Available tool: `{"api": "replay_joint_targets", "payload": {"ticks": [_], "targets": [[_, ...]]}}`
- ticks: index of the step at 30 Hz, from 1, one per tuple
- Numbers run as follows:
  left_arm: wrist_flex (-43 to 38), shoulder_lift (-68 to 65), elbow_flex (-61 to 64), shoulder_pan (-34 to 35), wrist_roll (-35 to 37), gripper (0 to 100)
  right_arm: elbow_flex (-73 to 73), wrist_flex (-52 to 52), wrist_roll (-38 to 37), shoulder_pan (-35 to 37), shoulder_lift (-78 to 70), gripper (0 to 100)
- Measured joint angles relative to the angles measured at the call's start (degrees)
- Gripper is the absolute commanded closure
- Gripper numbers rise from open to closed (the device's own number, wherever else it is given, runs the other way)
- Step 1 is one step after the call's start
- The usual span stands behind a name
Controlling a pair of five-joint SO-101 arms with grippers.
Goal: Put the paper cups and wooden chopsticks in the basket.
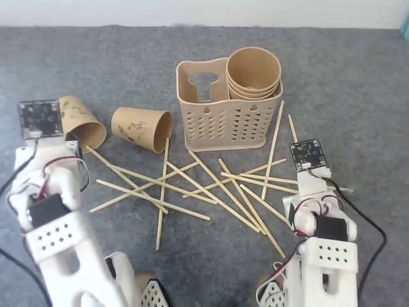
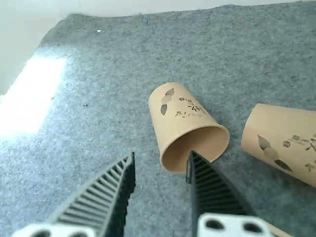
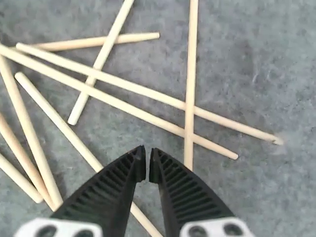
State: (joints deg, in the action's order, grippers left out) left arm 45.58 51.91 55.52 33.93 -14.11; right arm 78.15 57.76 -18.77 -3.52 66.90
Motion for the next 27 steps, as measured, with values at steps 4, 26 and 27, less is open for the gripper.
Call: {"api": "replay_joint_targets", "payload": {"ticks": [4,26,27], "targets": [[2.8,-11.4,-7.0,0.2,-0.2,81,0.4,0.0,1.4,0.5,0.0,96.9],[-3.8,-59.3,-33.5,0.1,-7.8,86,0.4,0.0,1.8,0.6,0.0,96.9],[-4.1,-59.6,-33.5,0.2,-8.0,89,0.4,0.0,1.8,0.6,0.0,96.9]]}}
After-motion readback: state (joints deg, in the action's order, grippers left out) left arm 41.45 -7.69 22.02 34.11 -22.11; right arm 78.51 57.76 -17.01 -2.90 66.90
